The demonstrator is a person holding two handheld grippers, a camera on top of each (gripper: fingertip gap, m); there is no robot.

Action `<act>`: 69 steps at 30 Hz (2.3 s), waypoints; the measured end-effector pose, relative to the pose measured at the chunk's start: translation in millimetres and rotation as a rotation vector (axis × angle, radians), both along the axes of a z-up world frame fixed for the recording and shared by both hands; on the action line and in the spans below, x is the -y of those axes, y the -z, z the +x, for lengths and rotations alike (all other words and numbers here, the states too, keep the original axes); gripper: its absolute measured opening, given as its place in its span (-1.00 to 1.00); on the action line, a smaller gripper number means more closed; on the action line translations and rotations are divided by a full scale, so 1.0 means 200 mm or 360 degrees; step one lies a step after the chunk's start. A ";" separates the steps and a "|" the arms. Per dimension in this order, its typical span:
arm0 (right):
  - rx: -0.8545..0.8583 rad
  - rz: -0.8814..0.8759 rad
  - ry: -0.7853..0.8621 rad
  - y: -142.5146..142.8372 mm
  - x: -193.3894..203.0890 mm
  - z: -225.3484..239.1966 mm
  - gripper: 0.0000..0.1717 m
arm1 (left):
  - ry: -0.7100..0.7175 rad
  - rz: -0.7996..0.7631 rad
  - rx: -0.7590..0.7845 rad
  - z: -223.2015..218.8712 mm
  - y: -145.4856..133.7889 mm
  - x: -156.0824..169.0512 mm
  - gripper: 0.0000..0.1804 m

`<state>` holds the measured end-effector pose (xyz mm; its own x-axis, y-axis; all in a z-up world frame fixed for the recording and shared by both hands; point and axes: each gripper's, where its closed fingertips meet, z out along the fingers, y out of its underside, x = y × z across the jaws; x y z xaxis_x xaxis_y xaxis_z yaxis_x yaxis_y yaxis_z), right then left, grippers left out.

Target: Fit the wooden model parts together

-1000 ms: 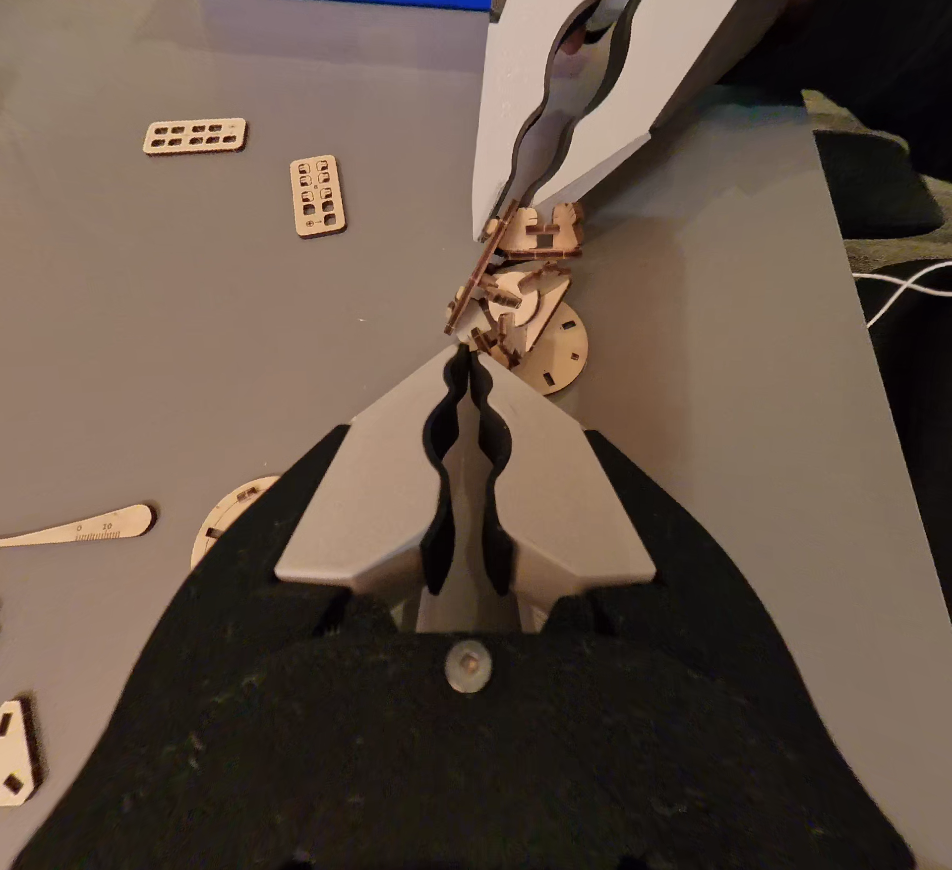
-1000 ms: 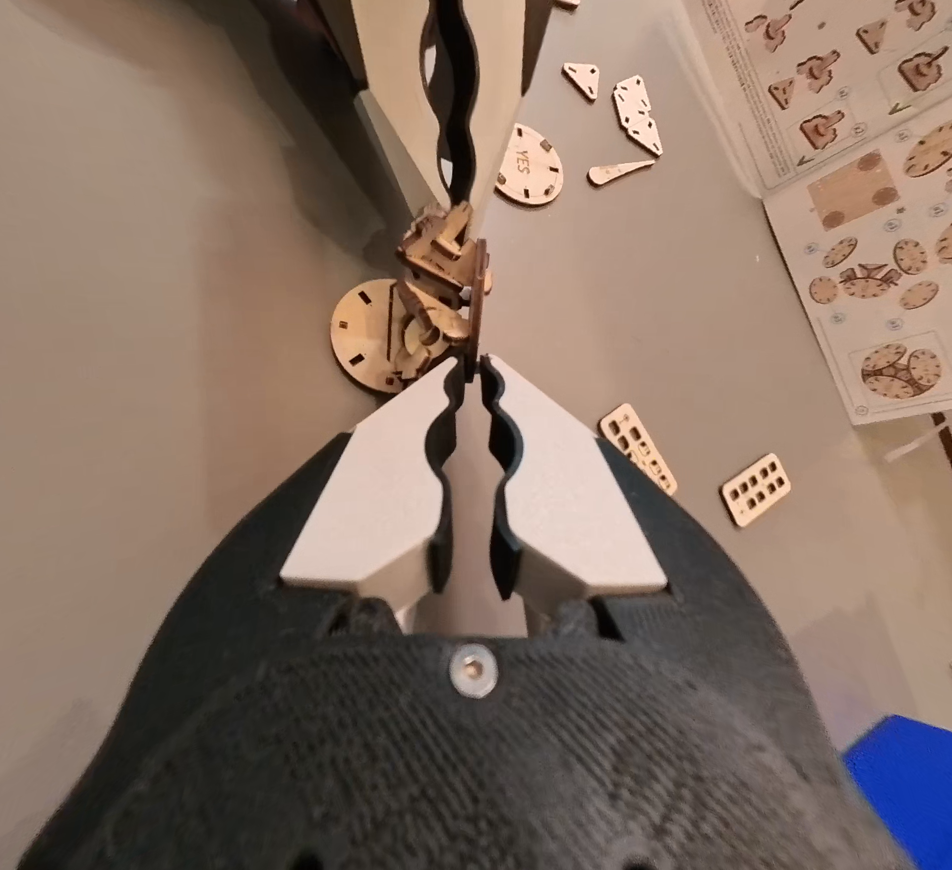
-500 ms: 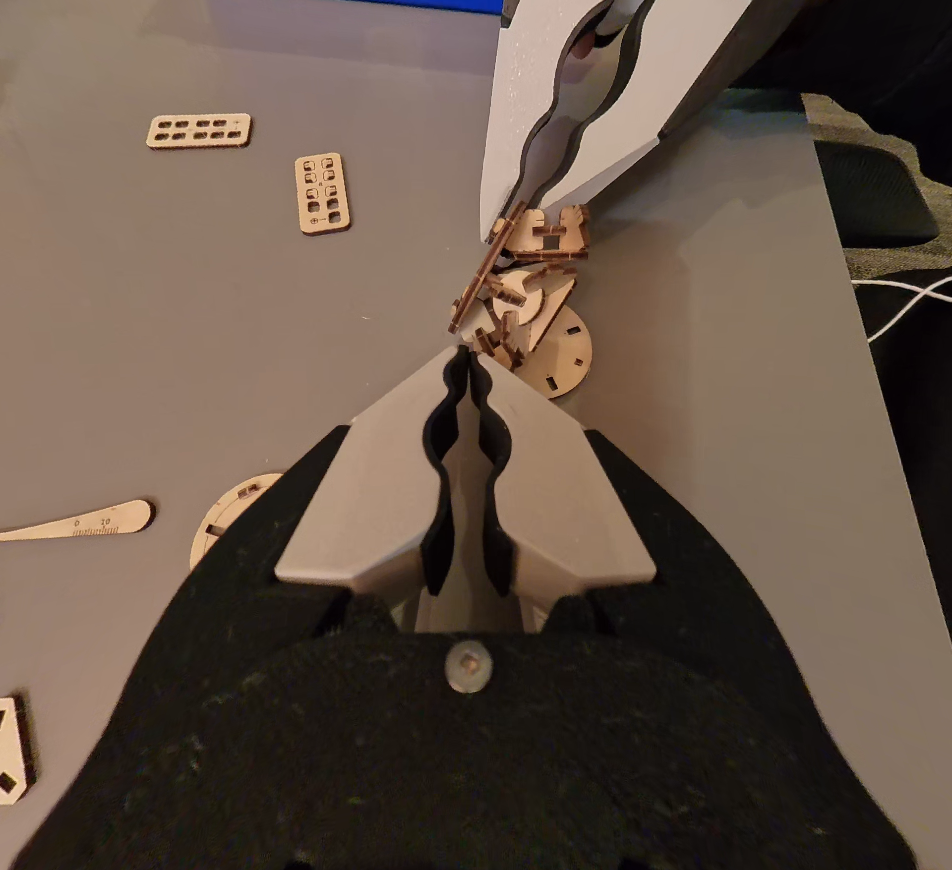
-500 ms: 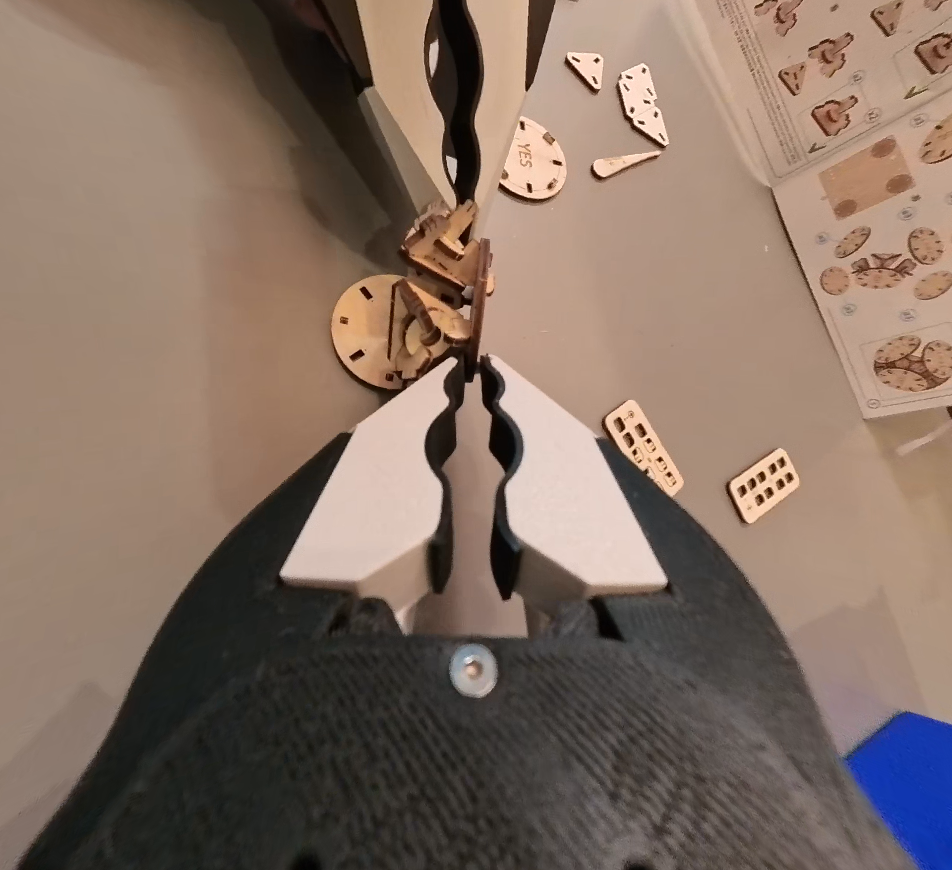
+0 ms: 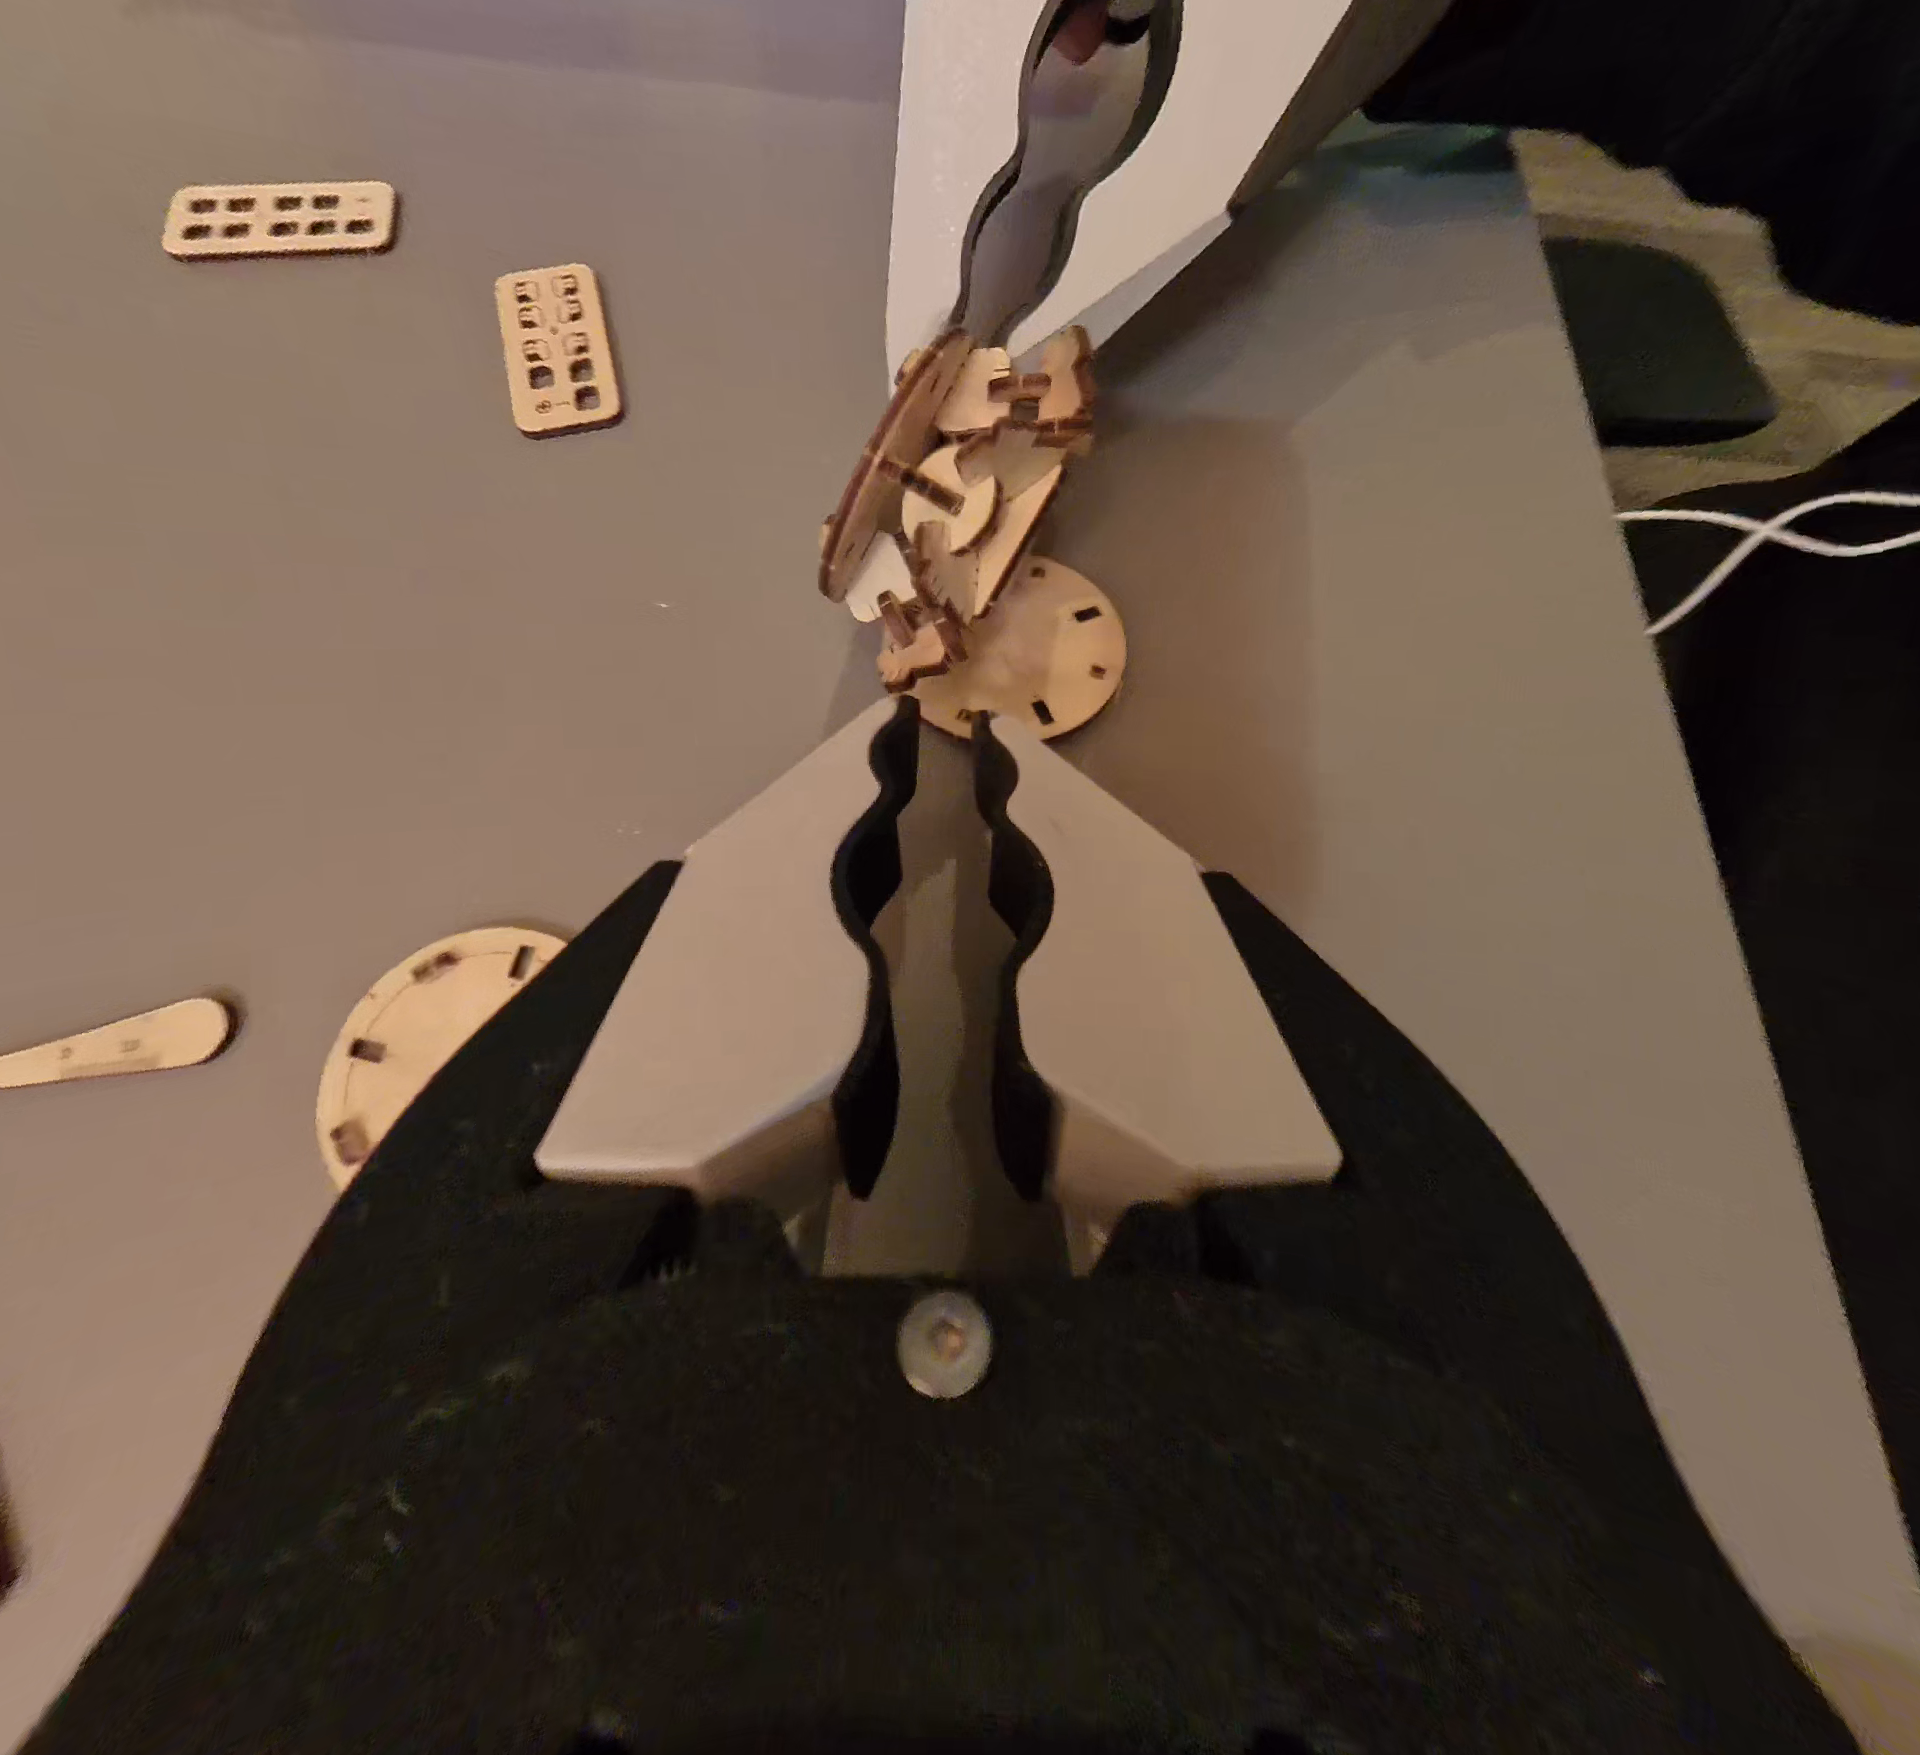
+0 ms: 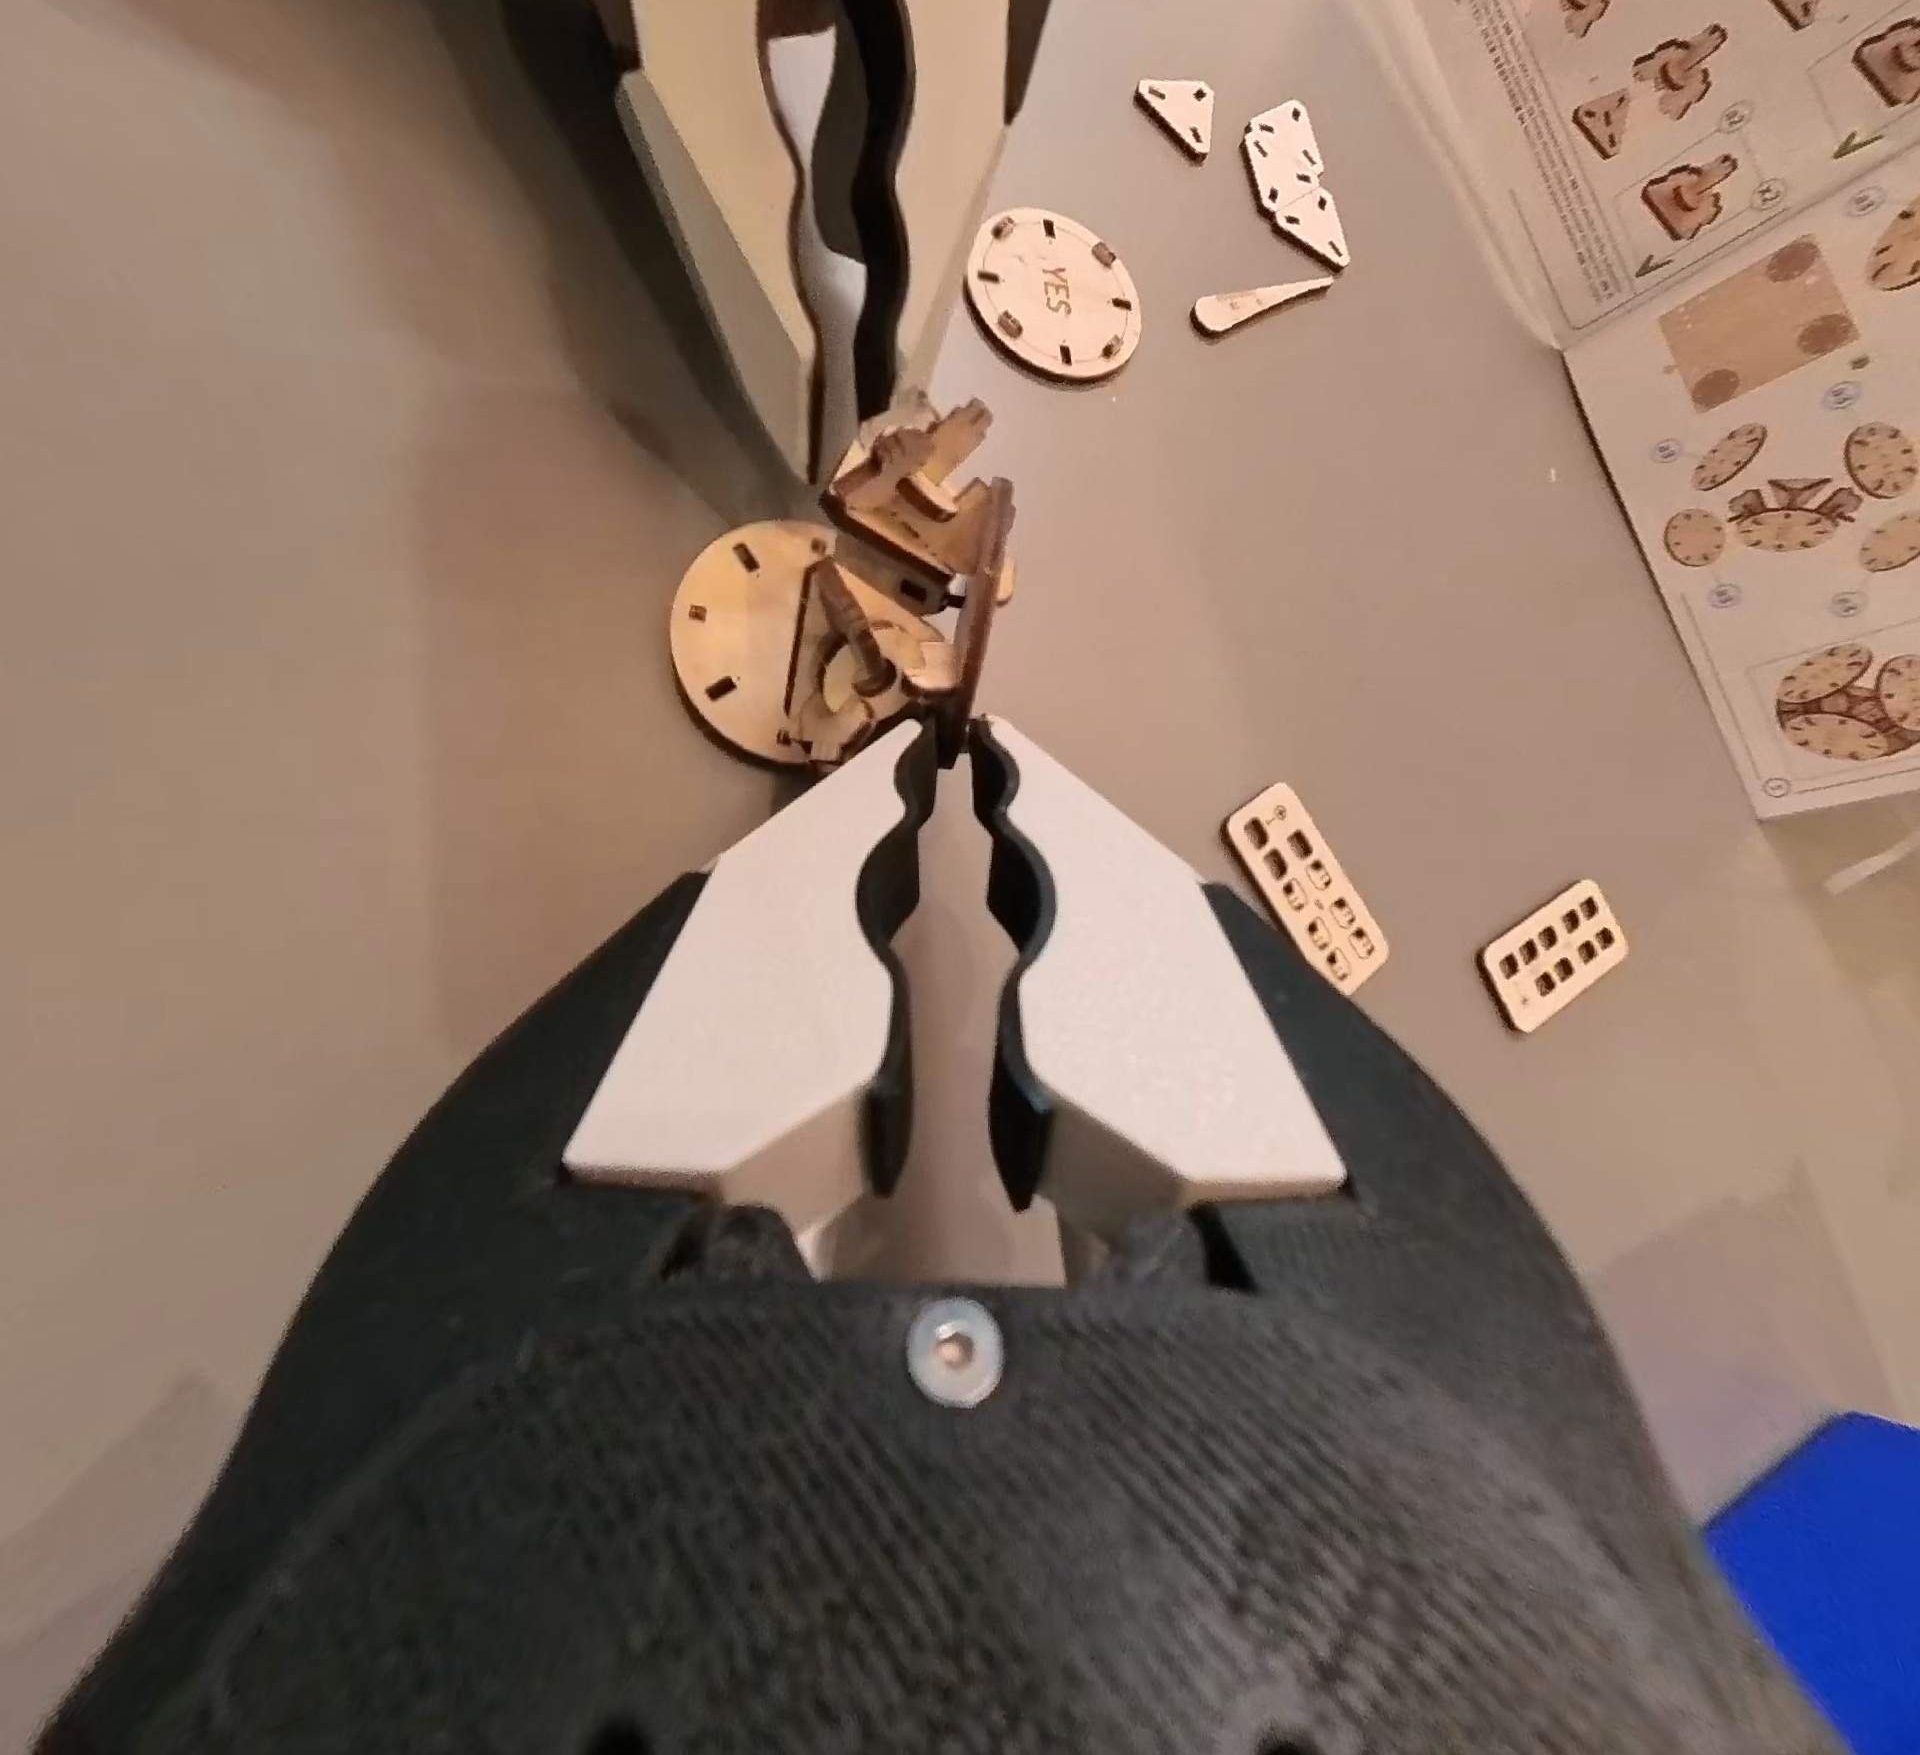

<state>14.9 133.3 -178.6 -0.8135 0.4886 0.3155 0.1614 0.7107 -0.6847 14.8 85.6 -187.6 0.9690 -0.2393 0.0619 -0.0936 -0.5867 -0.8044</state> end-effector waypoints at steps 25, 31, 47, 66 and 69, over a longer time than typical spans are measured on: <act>-0.0069 0.0181 -0.0012 -0.01 0.02 0.01 -0.95 | -0.0066 0.0082 -0.0398 0.02 0.01 -0.02 -0.74; -0.0059 0.0199 -0.0008 -0.01 0.03 0.00 -0.95 | 0.0082 0.0026 -0.0495 0.09 0.06 -0.01 -0.35; -0.0044 0.0188 0.0024 -0.01 0.02 0.00 -0.95 | 0.0001 0.0020 -0.0632 0.07 0.07 -0.04 -0.45; -0.0019 0.0225 0.0059 -0.01 0.02 0.00 -0.95 | 0.0013 0.0017 -0.0637 0.07 0.08 -0.04 -0.46; -0.0010 0.0209 0.0073 -0.01 0.02 0.00 -0.95 | 0.0011 0.0014 -0.0633 0.07 0.08 -0.04 -0.46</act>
<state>15.1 128.6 -177.0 -0.7889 0.4794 0.3844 0.1917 0.7863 -0.5873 28.2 93.2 -202.7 0.9154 -0.2446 -0.3198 -0.4025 -0.5781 -0.7098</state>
